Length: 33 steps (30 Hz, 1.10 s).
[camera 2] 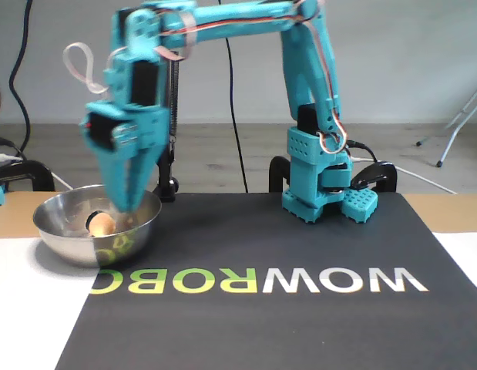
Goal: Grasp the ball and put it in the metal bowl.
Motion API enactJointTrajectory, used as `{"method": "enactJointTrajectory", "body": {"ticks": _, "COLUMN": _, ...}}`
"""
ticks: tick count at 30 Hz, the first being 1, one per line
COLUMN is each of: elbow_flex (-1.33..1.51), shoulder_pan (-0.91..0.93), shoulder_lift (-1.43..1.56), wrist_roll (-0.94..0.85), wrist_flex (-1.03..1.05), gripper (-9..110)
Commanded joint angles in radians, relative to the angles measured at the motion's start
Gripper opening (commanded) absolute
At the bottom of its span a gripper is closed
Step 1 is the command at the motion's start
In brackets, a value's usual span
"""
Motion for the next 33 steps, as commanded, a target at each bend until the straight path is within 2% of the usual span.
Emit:
{"method": "enactJointTrajectory", "body": {"ticks": 1, "elbow_flex": 0.058, "shoulder_pan": -0.043, "shoulder_lift": 0.126, "wrist_roll": 0.005, "wrist_flex": 0.006, "gripper": 5}}
{"method": "enactJointTrajectory", "body": {"ticks": 5, "elbow_flex": 0.16, "shoulder_pan": -0.114, "shoulder_lift": 0.224, "wrist_roll": 0.011, "wrist_flex": 0.003, "gripper": 5}}
{"method": "enactJointTrajectory", "body": {"ticks": 12, "elbow_flex": 0.258, "shoulder_pan": -0.247, "shoulder_lift": 0.353, "wrist_roll": 0.163, "wrist_flex": -0.003, "gripper": 5}}
{"method": "enactJointTrajectory", "body": {"ticks": 27, "elbow_flex": 0.327, "shoulder_pan": -0.617, "shoulder_lift": 0.465, "wrist_roll": 0.368, "wrist_flex": 0.006, "gripper": 5}}
{"method": "enactJointTrajectory", "body": {"ticks": 33, "elbow_flex": 0.394, "shoulder_pan": -0.787, "shoulder_lift": 0.499, "wrist_roll": 0.385, "wrist_flex": -0.006, "gripper": 5}}
